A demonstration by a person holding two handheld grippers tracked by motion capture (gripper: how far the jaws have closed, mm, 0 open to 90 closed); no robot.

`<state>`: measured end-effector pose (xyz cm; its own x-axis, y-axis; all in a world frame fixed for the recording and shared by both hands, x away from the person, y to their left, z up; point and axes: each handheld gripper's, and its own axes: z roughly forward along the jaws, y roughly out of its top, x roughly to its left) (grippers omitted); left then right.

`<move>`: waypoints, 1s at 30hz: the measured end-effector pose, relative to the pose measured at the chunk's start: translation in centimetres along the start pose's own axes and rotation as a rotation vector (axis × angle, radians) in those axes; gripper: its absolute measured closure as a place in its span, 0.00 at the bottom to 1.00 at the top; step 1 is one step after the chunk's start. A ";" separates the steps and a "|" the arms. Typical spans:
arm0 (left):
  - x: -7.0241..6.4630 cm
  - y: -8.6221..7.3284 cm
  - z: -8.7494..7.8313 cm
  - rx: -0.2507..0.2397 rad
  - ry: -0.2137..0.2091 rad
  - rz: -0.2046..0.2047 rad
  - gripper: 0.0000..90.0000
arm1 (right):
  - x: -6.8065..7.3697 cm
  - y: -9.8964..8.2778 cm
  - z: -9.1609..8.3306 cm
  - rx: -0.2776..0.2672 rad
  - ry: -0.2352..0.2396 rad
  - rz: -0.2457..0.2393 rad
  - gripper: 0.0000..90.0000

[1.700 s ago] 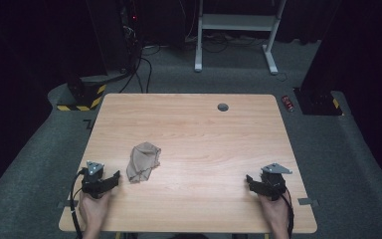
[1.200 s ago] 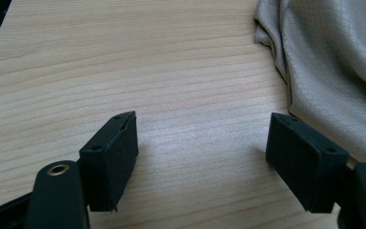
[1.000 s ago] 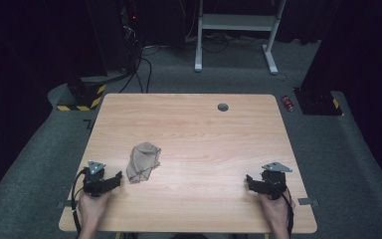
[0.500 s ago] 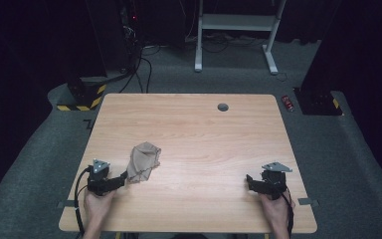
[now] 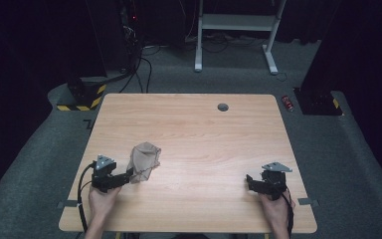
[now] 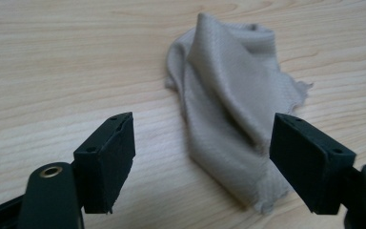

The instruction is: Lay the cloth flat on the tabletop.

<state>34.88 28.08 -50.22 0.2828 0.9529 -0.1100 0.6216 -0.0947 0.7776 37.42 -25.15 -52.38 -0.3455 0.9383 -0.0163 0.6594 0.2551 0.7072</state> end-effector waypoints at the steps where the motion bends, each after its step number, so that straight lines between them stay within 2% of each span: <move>1: -0.1 0.1 0.0 -0.003 -0.003 -0.001 0.27 | 0.0 0.0 0.0 0.000 0.000 0.000 0.16; 8: -0.5 1.3 1.0 0.007 -0.009 0.014 0.26 | 0.0 0.0 0.0 -0.001 -0.001 -0.002 0.16; 13: -0.3 1.4 2.2 0.020 0.048 0.021 0.28 | 0.0 0.0 0.0 -0.001 -0.001 -0.002 0.16; 15: -0.1 1.3 2.5 0.033 0.049 0.018 0.28 | 0.0 0.0 0.0 -0.002 -0.001 -0.002 0.16; 20: 0.1 1.4 3.3 0.026 0.039 0.000 0.29 | 0.0 0.0 0.0 -0.002 -0.002 -0.001 0.16; 24: 0.2 1.3 3.9 0.038 0.031 -0.015 0.31 | 0.0 0.0 0.0 -0.002 -0.002 -0.001 0.16; 30: 0.2 1.2 4.6 0.065 0.017 -0.008 0.36 | 0.0 0.0 0.0 -0.002 -0.002 -0.001 0.16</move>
<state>39.00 26.83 -52.18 0.2653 0.9584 -0.1055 0.6700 -0.1046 0.7350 37.43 -25.16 -52.38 -0.3445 0.9386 -0.0184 0.6579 0.2554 0.7085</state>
